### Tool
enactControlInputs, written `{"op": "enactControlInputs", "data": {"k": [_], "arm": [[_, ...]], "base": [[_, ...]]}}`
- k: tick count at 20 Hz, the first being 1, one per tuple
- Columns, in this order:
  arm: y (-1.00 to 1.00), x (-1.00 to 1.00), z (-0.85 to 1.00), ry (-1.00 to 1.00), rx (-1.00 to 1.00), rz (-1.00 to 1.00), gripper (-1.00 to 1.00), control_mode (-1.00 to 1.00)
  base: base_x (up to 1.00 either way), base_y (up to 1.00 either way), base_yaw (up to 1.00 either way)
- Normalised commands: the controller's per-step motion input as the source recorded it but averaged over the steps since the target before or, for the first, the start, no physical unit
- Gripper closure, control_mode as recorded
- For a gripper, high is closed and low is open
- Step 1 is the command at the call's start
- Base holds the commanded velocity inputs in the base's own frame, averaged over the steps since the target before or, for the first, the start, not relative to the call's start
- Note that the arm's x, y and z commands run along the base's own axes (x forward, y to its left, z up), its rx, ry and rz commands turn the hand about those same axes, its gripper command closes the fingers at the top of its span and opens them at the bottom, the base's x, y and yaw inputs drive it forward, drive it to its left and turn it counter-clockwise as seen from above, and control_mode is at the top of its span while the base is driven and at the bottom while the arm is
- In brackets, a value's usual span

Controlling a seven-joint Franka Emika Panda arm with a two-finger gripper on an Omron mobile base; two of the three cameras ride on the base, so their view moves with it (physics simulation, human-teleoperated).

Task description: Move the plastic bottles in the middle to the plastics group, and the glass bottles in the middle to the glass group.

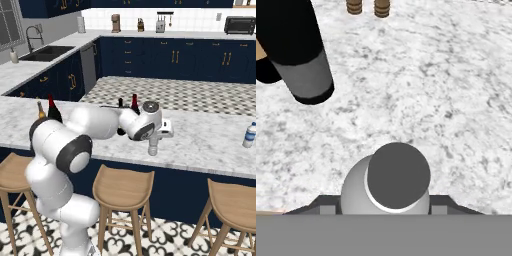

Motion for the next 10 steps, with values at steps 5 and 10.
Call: {"op": "enactControlInputs", "data": {"k": [5, 10], "arm": [[-0.66, -0.52, 0.54, 0.00, 0.07, -0.07, 1.00, -1.00], [-0.90, -0.07, 0.12, 0.00, 0.00, -0.14, 1.00, -1.00]], "base": [[0.00, 0.00, 0.00], [0.00, 0.00, 0.00]]}}
